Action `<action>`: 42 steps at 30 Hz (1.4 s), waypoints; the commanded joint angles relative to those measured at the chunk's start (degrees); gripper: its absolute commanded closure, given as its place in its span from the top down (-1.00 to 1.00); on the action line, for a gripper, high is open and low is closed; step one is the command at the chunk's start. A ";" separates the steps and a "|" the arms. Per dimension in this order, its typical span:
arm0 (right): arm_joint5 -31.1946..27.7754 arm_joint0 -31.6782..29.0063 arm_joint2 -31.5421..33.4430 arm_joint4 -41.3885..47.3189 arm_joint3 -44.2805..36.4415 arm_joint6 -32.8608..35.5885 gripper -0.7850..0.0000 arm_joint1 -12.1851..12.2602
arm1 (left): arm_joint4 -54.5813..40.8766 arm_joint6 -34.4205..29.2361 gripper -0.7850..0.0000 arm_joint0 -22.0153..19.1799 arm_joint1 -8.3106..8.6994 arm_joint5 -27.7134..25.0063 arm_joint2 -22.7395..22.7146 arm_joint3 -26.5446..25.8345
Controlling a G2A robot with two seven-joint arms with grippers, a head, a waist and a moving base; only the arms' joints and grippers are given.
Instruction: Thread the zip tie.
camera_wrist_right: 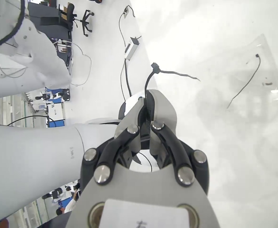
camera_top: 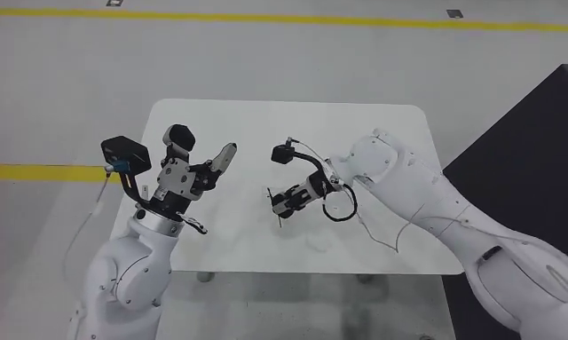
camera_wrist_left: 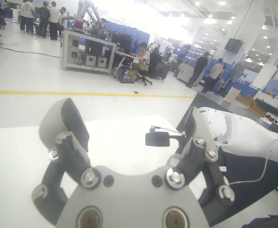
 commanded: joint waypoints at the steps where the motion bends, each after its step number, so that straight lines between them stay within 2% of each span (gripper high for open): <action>1: -0.24 0.96 -1.49 -1.30 3.97 -1.32 -1.00 -2.01 | 0.00 0.00 1.00 0.00 0.00 0.00 0.00 0.00; 4: 0.44 1.95 -3.45 -3.60 8.92 -2.62 -1.00 -4.57 | 0.00 0.00 1.00 0.00 0.00 0.00 0.00 0.00; 9: -0.77 2.59 -5.55 -4.18 15.01 -0.88 -1.00 -8.26 | 0.00 0.00 1.00 0.00 0.00 0.00 0.00 0.00; 10: -0.61 2.71 -6.04 -4.85 15.89 -0.59 -0.54 -8.93 | 0.00 0.00 1.00 0.00 0.00 0.00 0.00 0.00; 11: -0.87 2.92 -6.19 -5.27 16.72 -1.07 0.11 -9.53 | 0.00 0.00 1.00 0.00 0.00 0.00 0.00 0.00; 12: -0.99 3.21 -6.34 -6.12 17.69 -1.87 1.00 -10.04 | 0.00 0.00 1.00 0.00 0.00 0.00 0.00 0.00; 16: -0.99 4.05 -6.91 -10.22 20.06 -4.67 1.00 -11.49 | 0.00 0.00 1.00 0.00 0.00 0.00 0.00 0.00; 20: -4.77 4.46 -5.73 -9.71 19.95 -5.20 1.00 -12.06 | 0.00 0.00 1.00 0.00 0.00 0.00 0.00 0.00; 23: -9.04 4.72 -4.74 -10.88 18.20 -6.37 1.00 -11.81 | 0.00 0.00 1.00 0.00 0.00 0.00 0.00 0.00; 26: -4.89 4.73 -4.22 -11.61 17.16 -4.52 1.00 -11.38 | 0.00 0.00 1.00 0.00 0.00 0.00 0.00 0.00; 29: -5.44 4.42 -3.21 -12.62 15.55 -5.32 1.00 -10.83 | 0.00 0.00 1.00 0.00 0.00 0.00 0.00 0.00; 31: -6.68 4.53 -2.33 -16.31 13.89 -9.64 1.00 -10.16 | 0.00 0.00 1.00 0.00 0.00 0.00 0.00 0.00; 35: -9.25 4.36 0.68 -28.78 6.16 -20.36 1.00 -7.35 | 0.00 0.00 1.00 0.00 0.00 0.00 0.00 0.00; 38: -3.08 0.97 5.73 -40.89 -3.59 -31.18 1.00 -3.56 | 0.00 0.00 1.00 0.00 0.00 0.00 0.00 0.00; 42: 7.02 -10.61 16.35 -51.18 -20.26 -38.95 1.00 2.66 | 0.00 0.00 1.00 0.00 0.00 0.00 0.00 0.00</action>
